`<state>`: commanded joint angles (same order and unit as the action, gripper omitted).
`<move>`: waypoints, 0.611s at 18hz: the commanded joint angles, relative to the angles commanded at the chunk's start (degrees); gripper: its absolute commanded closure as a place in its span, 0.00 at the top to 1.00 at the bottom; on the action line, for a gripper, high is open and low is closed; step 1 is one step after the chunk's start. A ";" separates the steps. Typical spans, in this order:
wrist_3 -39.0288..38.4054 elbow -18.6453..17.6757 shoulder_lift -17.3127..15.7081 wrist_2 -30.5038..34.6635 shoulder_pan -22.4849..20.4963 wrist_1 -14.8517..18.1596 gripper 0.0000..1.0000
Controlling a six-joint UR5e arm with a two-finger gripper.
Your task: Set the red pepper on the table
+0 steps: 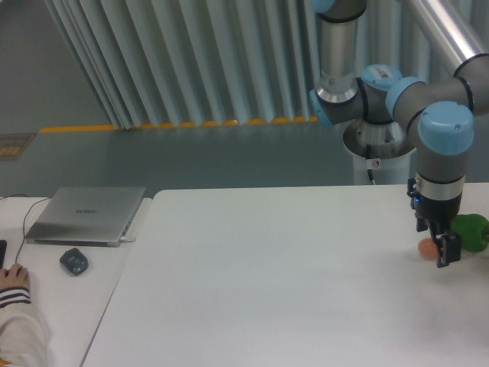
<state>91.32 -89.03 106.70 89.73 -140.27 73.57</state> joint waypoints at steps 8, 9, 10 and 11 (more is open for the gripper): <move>-0.18 -2.20 -0.26 0.18 -0.26 -5.45 1.00; -0.26 -2.37 -0.18 0.35 -0.26 -5.45 1.00; -0.87 -2.46 -0.09 0.18 -0.26 -5.71 1.00; -1.92 -2.46 0.00 -0.08 -0.26 -5.80 1.00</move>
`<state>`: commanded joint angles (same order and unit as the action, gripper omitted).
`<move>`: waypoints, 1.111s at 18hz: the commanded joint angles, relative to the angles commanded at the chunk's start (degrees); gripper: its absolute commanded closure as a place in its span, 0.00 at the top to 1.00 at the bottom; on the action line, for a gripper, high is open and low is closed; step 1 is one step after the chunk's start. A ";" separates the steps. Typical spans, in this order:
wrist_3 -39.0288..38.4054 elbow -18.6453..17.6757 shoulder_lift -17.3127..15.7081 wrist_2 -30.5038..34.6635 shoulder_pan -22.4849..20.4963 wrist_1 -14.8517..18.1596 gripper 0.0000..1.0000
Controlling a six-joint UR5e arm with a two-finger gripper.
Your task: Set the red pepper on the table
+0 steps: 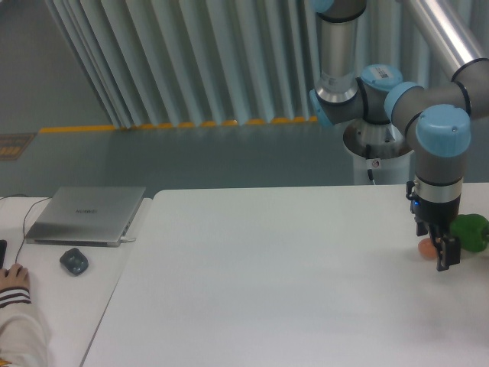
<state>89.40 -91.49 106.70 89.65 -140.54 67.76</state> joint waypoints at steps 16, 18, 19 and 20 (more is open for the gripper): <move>-0.01 5.45 3.16 -0.80 0.18 -3.60 1.00; -0.27 5.45 3.87 -0.62 -0.09 -3.60 1.00; -0.01 5.01 4.22 -0.62 -0.17 -3.60 1.00; -0.01 4.66 4.65 -0.62 -0.52 -3.60 1.00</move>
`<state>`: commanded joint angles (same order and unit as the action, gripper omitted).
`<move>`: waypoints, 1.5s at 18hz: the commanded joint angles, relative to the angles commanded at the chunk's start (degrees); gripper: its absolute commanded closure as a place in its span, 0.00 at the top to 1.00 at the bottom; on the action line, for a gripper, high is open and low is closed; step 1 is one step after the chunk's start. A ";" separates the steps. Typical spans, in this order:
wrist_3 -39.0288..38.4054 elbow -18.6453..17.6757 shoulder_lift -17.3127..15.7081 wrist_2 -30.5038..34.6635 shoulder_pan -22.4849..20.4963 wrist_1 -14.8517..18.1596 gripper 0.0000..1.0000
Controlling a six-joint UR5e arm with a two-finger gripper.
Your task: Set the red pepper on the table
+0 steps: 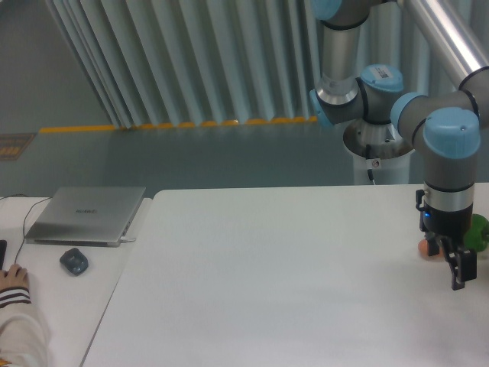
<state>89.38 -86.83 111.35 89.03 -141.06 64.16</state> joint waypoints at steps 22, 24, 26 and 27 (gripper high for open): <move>12.27 2.10 -1.67 0.09 -8.52 4.04 1.00; 17.39 1.93 -1.58 0.18 -11.07 4.04 1.00; 20.11 2.02 -1.23 0.00 -12.22 3.52 1.00; 20.65 2.02 -1.05 0.09 -12.31 3.34 1.00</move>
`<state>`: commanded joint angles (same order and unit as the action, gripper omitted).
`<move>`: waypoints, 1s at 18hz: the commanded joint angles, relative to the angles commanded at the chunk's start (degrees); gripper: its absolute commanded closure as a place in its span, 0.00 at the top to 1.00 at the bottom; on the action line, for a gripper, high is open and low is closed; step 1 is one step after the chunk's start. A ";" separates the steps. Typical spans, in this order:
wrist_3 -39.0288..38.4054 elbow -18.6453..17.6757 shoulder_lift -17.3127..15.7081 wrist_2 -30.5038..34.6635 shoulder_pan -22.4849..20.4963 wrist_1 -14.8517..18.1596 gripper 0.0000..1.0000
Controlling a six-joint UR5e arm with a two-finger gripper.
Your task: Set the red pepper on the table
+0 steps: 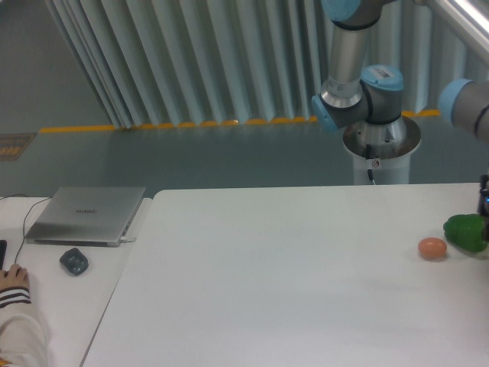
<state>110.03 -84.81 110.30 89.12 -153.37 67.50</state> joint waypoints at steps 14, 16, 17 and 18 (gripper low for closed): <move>9.41 2.72 6.06 17.93 -1.49 -11.87 1.00; 9.49 3.25 7.03 18.02 -1.58 -12.48 1.00; 9.58 3.34 7.29 18.02 -1.84 -12.92 1.00; 9.59 3.60 7.91 18.11 -1.93 -12.92 1.00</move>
<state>119.62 -81.21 118.21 107.23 -155.30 54.58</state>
